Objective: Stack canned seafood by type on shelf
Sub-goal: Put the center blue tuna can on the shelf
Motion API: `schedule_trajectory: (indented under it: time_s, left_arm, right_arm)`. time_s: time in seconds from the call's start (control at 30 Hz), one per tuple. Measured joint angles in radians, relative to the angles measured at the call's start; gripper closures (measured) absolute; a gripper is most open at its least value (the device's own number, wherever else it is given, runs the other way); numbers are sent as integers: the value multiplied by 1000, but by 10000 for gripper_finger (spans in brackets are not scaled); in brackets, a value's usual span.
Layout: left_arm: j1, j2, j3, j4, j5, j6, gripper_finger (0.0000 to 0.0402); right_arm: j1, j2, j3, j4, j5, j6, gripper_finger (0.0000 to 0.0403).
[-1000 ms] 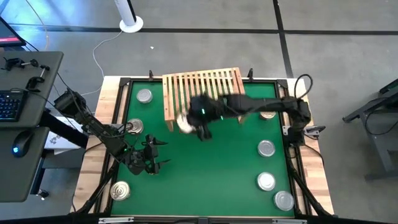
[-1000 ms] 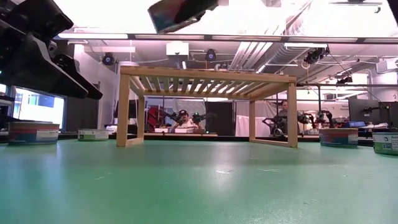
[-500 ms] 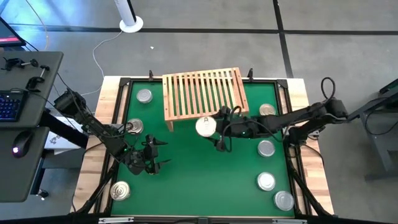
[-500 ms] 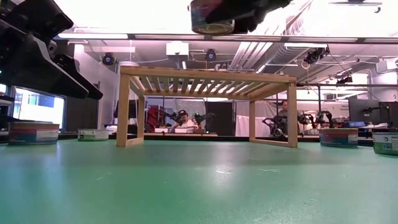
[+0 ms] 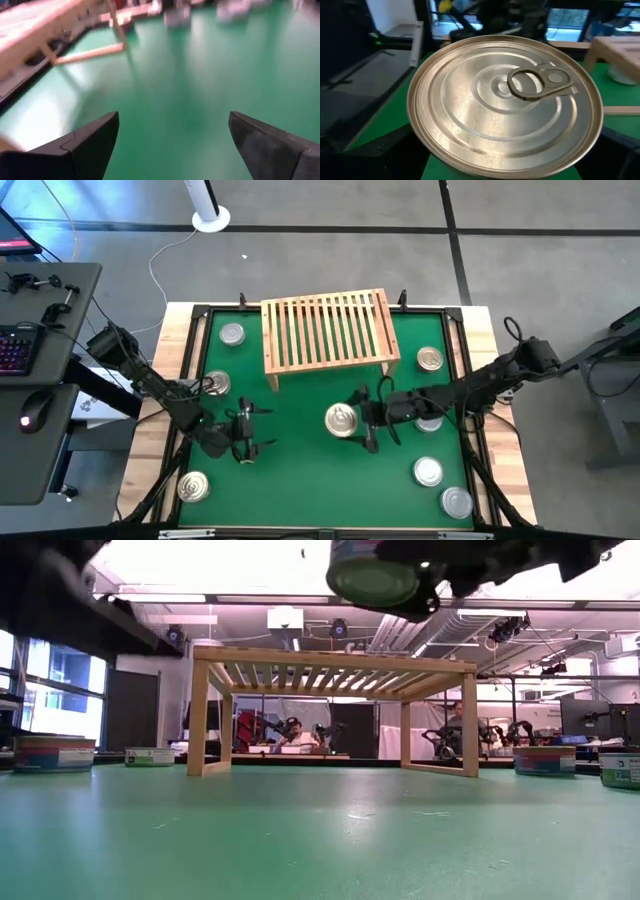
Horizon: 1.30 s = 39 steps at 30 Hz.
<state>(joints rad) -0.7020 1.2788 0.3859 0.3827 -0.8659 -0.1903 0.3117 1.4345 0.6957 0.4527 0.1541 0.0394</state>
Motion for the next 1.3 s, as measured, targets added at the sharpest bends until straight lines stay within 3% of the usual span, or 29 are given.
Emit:
schedule_trajectory:
  time_s: [0.1,0.23,0.33,0.43,0.57,0.8,1.03,1.13,1.3]
  left_arm:
    - [29,11,0,180,73,165,37]
    - [73,72,46,348,296,411,37]
    - [89,127,86,432,457,450,37]
    - [87,150,122,425,544,401,37]
    - [60,187,154,415,566,313,37]
    - [22,273,245,312,554,506,37]
    - [-34,283,280,132,500,391,37]
    - [-50,294,330,131,295,407,37]
    - [-21,294,438,152,-126,723,37]
  right_arm:
    - [41,0,-26,46,2,15,9]
    - [63,0,-30,71,35,5,9]
    - [59,0,-31,72,36,1,9]
    - [59,0,-31,75,36,5,9]
    - [57,0,-31,86,35,5,9]
    - [26,0,-31,90,35,20,9]
    - [8,0,-31,76,28,53,9]
    - [5,0,-31,82,26,49,9]
    - [-1,0,-31,83,26,60,9]
